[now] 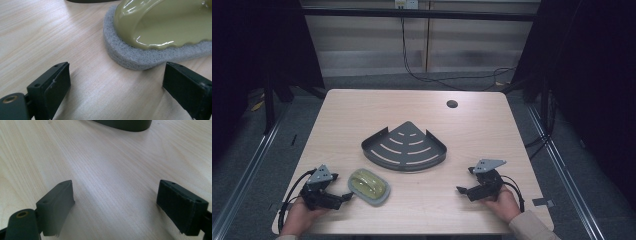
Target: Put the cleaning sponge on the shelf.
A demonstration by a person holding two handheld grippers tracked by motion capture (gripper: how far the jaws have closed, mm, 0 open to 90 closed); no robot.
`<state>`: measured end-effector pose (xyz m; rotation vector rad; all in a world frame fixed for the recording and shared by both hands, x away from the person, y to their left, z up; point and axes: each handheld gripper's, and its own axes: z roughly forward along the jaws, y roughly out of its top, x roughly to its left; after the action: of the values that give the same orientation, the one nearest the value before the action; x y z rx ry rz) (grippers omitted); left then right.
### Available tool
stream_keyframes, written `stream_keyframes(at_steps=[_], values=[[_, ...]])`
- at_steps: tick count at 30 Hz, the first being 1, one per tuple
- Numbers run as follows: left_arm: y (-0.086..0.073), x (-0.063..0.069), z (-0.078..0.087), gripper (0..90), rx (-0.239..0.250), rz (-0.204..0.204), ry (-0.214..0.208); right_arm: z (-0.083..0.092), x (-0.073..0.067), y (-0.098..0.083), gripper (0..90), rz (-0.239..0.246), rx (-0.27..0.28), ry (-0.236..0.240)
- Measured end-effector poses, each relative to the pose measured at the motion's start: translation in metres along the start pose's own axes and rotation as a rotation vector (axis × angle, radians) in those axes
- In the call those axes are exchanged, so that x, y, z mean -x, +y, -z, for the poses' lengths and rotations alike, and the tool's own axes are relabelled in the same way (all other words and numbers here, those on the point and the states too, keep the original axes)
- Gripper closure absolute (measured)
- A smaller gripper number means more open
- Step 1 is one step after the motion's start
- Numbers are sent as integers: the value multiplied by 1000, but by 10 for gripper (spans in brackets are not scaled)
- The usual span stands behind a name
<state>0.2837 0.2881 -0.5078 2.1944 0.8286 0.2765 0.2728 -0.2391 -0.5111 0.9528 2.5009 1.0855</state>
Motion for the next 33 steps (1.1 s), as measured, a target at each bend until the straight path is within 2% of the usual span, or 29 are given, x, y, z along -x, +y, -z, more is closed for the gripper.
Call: stream_keyframes(at_steps=[2, 4, 6, 7, 8, 9, 10, 11, 14, 18, 21, 22, 25, 26, 27, 28, 29, 31, 32, 33], values=[[0, -1, 2, 79, -9, 19, 0, 0, 0, 0, 136, 0, 0, 0], [4, -2, 5, 114, -58, 29, 15, 0, 0, 0, 136, -1, 1, 2], [9, -3, 9, 139, -122, 38, 12, 0, 0, 0, 136, -1, 1, 2], [9, -3, 9, 167, -122, 38, 12, 0, 0, 0, 136, -1, 1, 2], [15, -4, 12, 170, -195, 52, 29, 0, 0, 0, 136, 1, 1, 3], [15, -4, 12, 178, -195, 52, 29, 0, 0, 0, 136, 1, 1, 3], [17, -4, 13, 178, -226, 51, 47, 0, 0, 0, 134, -1, 0, 4], [20, -5, 15, 205, -271, 49, 35, 0, 0, 0, 133, -1, 0, 5], [26, -6, 18, 221, -343, 2, 15, 0, 0, 0, 132, -1, 0, 5], [42, -4, 22, 223, -406, -65, -6, 0, 0, 0, 133, 0, -1, 5], [58, 0, 24, 236, -408, -109, -17, 0, 0, 0, 133, 0, -1, 5], [58, 0, 24, 239, -408, -109, -17, 0, 0, 0, 133, 0, -1, 5], [75, 5, 23, 242, -436, -171, -41, 0, 0, 0, 133, 0, -1, 5], [84, 9, 20, 252, -461, -219, -53, 0, 0, 0, 133, -1, 0, 5], [84, 9, 20, 255, -461, -219, -53, 0, 0, 0, 133, -1, 0, 5], [92, 13, 16, 256, -483, -255, -69, 0, 0, 0, 133, 1, 0, 5], [92, 13, 16, 264, -483, -255, -69, 0, 0, 0, 133, 1, 0, 5], [99, 18, 13, 272, -492, -285, -80, 0, 0, 0, 133, 1, 0, 5], [105, 22, 10, 275, -500, -317, -90, 0, 0, 0, 133, 1, 0, 5], [105, 22, 10, 278, -500, -317, -90, 0, 0, 0, 133, 0, -1, 5]])
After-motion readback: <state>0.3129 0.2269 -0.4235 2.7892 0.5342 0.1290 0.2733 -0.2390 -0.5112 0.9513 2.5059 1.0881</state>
